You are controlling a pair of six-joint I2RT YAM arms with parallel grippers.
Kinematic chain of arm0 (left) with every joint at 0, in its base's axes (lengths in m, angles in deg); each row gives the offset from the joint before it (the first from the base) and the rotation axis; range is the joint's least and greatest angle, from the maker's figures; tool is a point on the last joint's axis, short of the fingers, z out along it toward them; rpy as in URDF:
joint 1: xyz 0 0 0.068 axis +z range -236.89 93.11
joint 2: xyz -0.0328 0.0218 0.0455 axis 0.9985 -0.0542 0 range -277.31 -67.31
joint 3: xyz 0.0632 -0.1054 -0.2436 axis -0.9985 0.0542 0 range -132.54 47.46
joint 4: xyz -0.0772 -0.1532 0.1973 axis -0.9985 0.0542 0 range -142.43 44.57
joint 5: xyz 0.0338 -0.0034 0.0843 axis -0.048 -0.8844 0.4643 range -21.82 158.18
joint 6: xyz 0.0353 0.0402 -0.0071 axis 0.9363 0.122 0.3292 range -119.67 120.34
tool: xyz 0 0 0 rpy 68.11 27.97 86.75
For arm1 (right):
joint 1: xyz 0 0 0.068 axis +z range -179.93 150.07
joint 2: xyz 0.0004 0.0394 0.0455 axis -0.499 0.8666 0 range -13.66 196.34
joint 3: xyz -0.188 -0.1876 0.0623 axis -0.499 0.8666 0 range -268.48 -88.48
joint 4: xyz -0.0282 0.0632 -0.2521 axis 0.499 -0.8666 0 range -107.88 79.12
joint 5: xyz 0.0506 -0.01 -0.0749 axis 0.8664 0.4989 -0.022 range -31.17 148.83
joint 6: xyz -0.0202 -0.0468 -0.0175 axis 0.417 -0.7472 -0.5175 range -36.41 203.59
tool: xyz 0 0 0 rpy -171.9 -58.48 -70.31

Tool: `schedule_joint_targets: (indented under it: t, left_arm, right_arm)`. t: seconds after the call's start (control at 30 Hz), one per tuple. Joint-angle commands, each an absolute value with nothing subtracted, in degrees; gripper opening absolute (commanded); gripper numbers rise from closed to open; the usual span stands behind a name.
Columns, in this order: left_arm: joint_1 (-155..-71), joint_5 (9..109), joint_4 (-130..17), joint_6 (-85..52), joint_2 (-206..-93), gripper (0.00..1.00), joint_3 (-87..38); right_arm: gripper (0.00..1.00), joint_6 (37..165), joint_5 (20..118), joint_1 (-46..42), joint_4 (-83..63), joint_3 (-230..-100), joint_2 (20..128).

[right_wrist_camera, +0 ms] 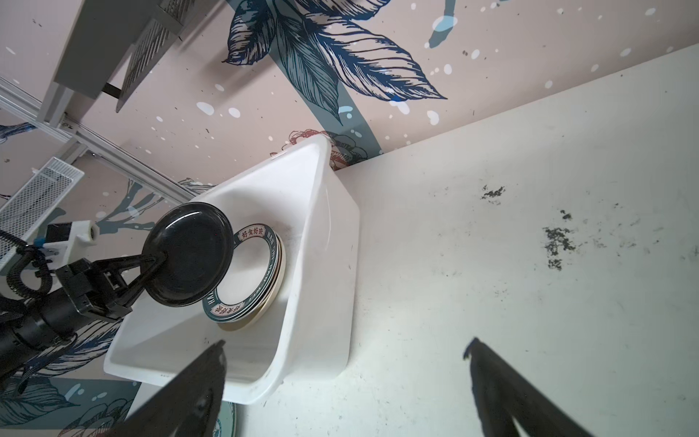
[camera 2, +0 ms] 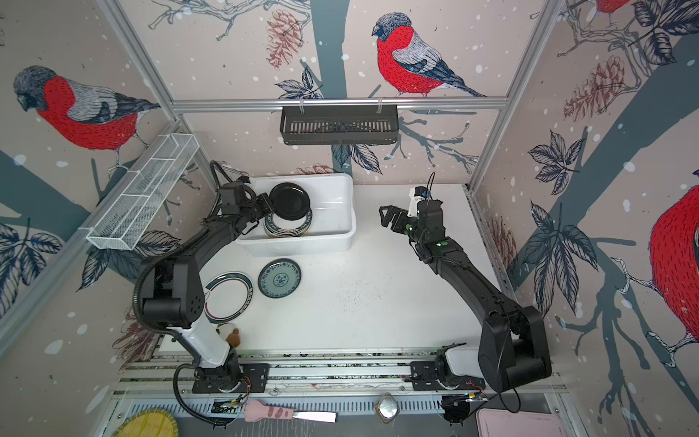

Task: Place the plates into the plastic bin on the countertop
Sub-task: 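Lower the black plate into the bin onto the stack with the left gripper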

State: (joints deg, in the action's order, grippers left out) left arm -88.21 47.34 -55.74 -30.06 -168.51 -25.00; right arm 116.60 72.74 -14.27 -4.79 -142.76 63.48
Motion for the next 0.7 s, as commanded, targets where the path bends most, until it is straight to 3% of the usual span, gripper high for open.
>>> schedule_joint_targets:
  t: [0.0,0.67]
  left_arm:
    - [-88.07,46.45,-55.61,-29.47,-170.80,0.00,-26.78]
    - [-84.95,49.52,-51.38,-27.88,-180.10,0.00,-34.07]
  right_arm:
    - [0.99,115.59,74.16,-14.41,-4.61,-144.00,64.41]
    - [0.99,117.33,75.25,-14.90,-4.24,-142.55,65.44]
